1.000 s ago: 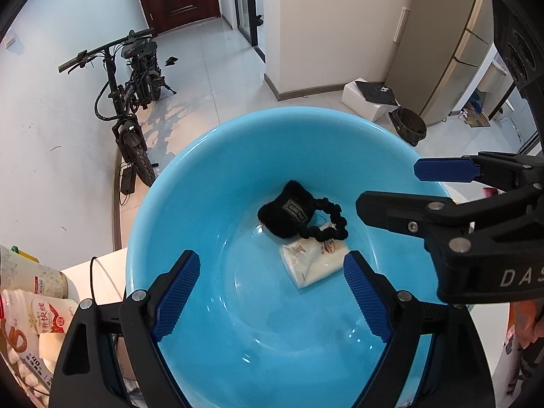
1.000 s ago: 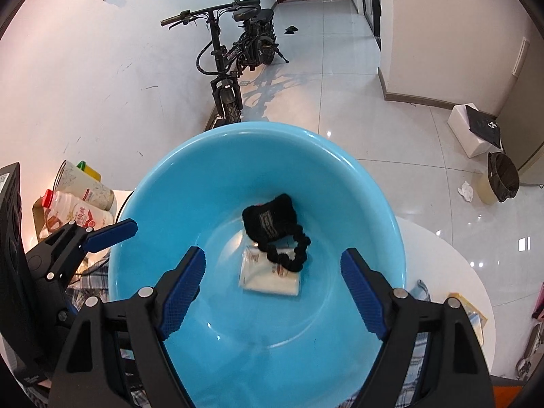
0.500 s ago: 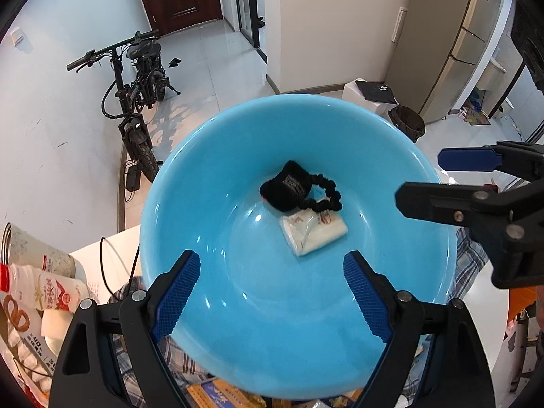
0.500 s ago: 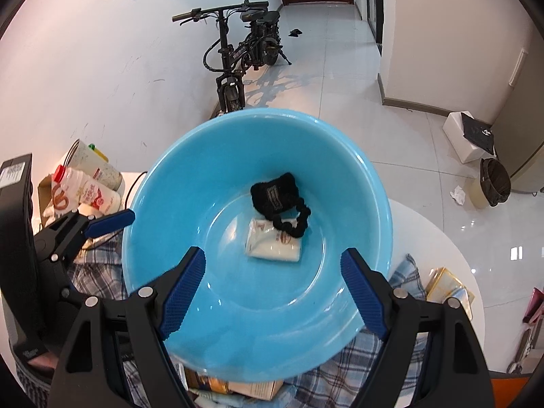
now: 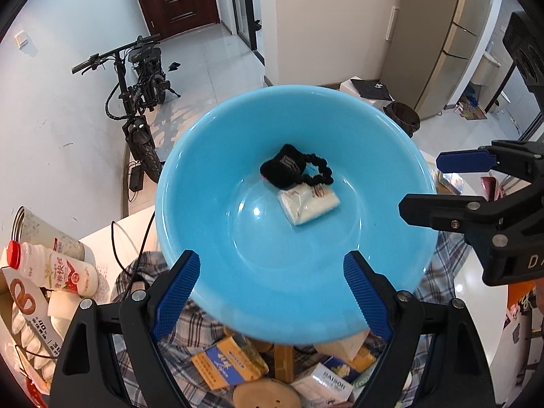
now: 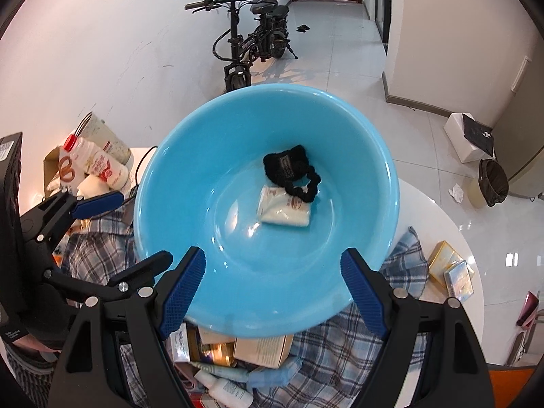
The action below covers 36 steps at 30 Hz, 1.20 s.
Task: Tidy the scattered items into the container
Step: 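Move both tools away from the basin back over the pile on the shirt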
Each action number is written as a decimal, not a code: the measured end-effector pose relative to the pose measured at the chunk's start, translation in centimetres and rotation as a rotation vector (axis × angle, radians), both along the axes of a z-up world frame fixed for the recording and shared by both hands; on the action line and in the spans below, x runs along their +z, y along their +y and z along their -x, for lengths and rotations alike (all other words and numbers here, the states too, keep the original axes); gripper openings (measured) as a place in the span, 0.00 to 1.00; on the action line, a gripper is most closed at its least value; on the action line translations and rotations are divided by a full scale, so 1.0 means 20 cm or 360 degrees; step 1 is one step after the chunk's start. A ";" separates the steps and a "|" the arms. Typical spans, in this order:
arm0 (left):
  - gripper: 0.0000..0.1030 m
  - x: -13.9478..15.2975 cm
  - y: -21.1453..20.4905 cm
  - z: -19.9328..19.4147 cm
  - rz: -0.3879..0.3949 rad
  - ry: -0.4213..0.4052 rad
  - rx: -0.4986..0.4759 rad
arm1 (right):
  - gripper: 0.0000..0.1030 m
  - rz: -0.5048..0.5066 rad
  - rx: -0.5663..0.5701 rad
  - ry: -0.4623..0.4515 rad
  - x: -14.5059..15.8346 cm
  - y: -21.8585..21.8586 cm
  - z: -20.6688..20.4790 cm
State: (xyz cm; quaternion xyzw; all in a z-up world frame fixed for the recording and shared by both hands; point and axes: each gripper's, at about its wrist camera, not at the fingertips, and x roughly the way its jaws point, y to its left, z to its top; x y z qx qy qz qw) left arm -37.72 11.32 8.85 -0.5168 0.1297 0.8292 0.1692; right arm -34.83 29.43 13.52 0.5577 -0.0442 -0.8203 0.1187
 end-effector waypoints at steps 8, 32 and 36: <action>0.86 0.02 0.00 -0.11 0.0010 0.0024 -0.0041 | 0.79 -0.0040 0.0088 -0.0013 0.01 -0.07 -0.13; 0.86 -0.13 -0.15 -0.51 0.0009 -0.0069 -0.0206 | 0.79 -0.0053 0.0304 -0.0022 -0.10 -0.17 -0.46; 0.86 -0.15 -0.22 -0.55 0.0046 -0.0029 -0.0193 | 0.79 -0.0075 0.0341 -0.0010 -0.13 -0.16 -0.53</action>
